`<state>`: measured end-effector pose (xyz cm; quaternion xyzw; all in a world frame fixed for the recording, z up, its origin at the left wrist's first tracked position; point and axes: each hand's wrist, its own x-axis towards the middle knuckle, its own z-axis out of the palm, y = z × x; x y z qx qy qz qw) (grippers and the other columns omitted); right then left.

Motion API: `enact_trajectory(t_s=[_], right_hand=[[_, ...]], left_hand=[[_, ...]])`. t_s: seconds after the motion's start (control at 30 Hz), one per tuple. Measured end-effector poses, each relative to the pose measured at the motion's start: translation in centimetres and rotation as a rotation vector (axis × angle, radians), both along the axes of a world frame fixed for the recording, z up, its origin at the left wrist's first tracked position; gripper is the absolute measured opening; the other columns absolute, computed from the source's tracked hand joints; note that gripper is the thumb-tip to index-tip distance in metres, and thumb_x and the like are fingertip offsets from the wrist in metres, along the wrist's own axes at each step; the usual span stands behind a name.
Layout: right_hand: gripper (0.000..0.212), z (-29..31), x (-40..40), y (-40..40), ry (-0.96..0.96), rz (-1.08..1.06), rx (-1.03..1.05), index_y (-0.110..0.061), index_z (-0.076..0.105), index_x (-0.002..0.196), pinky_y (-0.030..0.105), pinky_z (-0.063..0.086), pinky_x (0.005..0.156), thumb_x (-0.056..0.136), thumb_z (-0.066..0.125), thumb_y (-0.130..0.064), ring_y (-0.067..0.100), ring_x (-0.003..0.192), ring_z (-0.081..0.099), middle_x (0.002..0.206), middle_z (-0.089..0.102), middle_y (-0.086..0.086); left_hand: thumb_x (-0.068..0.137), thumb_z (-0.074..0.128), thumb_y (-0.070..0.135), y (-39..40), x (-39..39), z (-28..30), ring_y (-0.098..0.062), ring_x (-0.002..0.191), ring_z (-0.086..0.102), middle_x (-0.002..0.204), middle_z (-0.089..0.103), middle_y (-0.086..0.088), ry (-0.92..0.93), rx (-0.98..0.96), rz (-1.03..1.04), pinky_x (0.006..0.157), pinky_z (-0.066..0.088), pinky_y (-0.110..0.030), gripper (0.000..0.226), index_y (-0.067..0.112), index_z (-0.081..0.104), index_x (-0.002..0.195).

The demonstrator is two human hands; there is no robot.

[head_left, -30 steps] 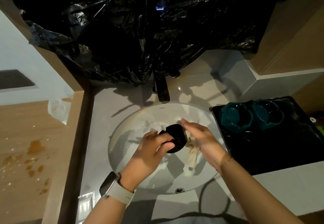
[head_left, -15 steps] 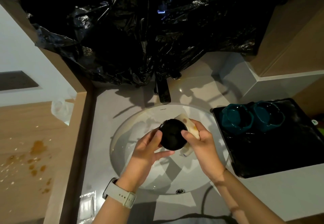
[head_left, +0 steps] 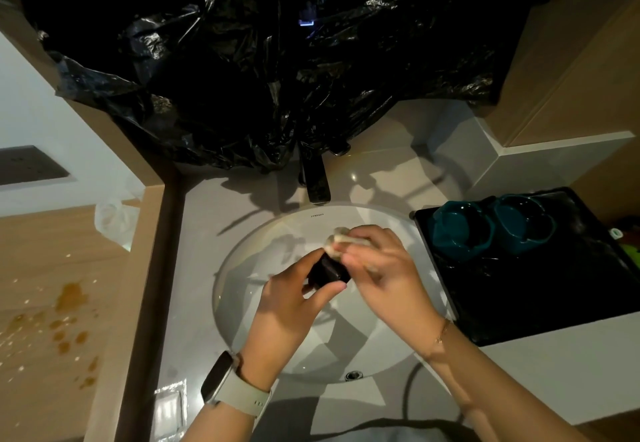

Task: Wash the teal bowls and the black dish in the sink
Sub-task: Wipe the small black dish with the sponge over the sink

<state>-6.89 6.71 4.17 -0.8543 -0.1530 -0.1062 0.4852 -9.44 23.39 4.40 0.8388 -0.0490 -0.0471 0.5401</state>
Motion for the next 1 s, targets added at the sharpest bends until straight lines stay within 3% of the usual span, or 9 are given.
enact_trajectory(t_s=[0.1,0.27,0.33,0.4,0.5,0.57,0.67,0.87,1.0], right_hand=[[0.025,-1.3,1.0,-0.9,0.186,-0.084,0.131,-0.025,0.076,0.102,0.042,0.050,0.092,0.089,0.059,-0.013,0.015,0.105,0.060,0.107,0.062,-0.008],[0.020,-0.8,0.3,-0.1,0.061,0.097,0.081,-0.021,0.076,0.100,0.025,0.048,0.091,0.088,0.062,-0.015,0.015,0.108,0.058,0.106,0.061,-0.008],[0.023,-1.1,2.0,-0.5,0.140,0.074,0.087,-0.026,0.075,0.095,0.034,0.050,0.090,0.085,0.063,-0.009,0.018,0.102,0.061,0.101,0.061,-0.005],[0.019,-1.5,4.7,-1.6,0.188,0.006,0.039,-0.022,0.074,0.094,0.045,0.052,0.090,0.084,0.065,-0.009,0.022,0.096,0.064,0.098,0.065,-0.001],[0.015,-0.7,9.3,-3.6,0.320,-0.075,-0.049,-0.017,0.069,0.104,0.026,0.053,0.091,0.090,0.065,-0.020,0.004,0.097,0.062,0.105,0.062,-0.011],[0.018,-0.3,12.7,-4.2,0.284,-0.103,-0.167,-0.018,0.070,0.105,0.014,0.049,0.082,0.091,0.063,-0.027,0.008,0.097,0.061,0.112,0.059,-0.005],[0.016,-0.8,18.0,-4.4,0.231,-0.174,-0.223,-0.011,0.071,0.102,0.019,0.042,0.081,0.089,0.065,-0.020,0.022,0.100,0.059,0.114,0.061,0.007],[0.025,-3.8,24.3,-5.2,0.473,-0.065,-0.328,-0.018,0.067,0.116,0.036,0.047,0.099,0.094,0.056,-0.017,0.027,0.108,0.063,0.116,0.068,0.008],[0.032,-3.1,22.1,-6.4,0.468,-0.049,-0.312,-0.010,0.064,0.123,0.033,0.043,0.103,0.095,0.056,-0.025,0.023,0.116,0.057,0.127,0.061,0.008]], left_hand=[[0.088,0.070,0.037,0.0,-0.4,-0.2,-0.001,0.094,0.069,0.098,0.072,0.018,0.046,-0.034,0.011,0.087,0.056,-0.026,0.033,0.035,0.063,0.120],[0.089,0.070,0.031,0.5,0.7,-0.8,-0.006,0.086,0.069,0.088,0.070,0.017,0.031,0.013,0.003,0.082,0.056,-0.024,0.023,0.035,0.064,0.111],[0.089,0.071,0.025,0.5,1.1,-1.0,-0.003,0.091,0.069,0.092,0.072,0.019,0.096,-0.069,0.040,0.082,0.055,-0.020,0.025,0.040,0.065,0.108],[0.090,0.071,0.025,0.4,1.5,-1.5,-0.006,0.103,0.069,0.105,0.074,0.013,0.214,-0.277,0.122,0.090,0.056,-0.029,0.027,0.034,0.067,0.114],[0.087,0.070,0.030,0.5,2.1,-2.2,-0.014,0.106,0.069,0.110,0.074,0.005,0.295,-0.447,0.209,0.086,0.059,-0.036,0.028,0.025,0.068,0.115],[0.087,0.071,0.033,0.6,2.5,-2.6,-0.016,0.109,0.069,0.116,0.071,0.001,0.331,-0.512,0.267,0.085,0.060,-0.038,0.034,0.021,0.068,0.119],[0.088,0.069,0.037,1.0,2.6,-3.3,-0.020,0.113,0.067,0.119,0.071,0.001,0.376,-0.576,0.287,0.087,0.059,-0.044,0.041,0.018,0.066,0.125],[0.085,0.068,0.036,1.1,3.5,-4.4,-0.023,0.112,0.067,0.122,0.068,-0.009,0.445,-0.628,0.402,0.087,0.058,-0.053,0.049,0.005,0.065,0.123],[0.089,0.066,0.035,0.5,3.3,-3.9,-0.024,0.111,0.067,0.119,0.070,-0.009,0.451,-0.623,0.385,0.086,0.059,-0.050,0.040,0.008,0.068,0.118]])
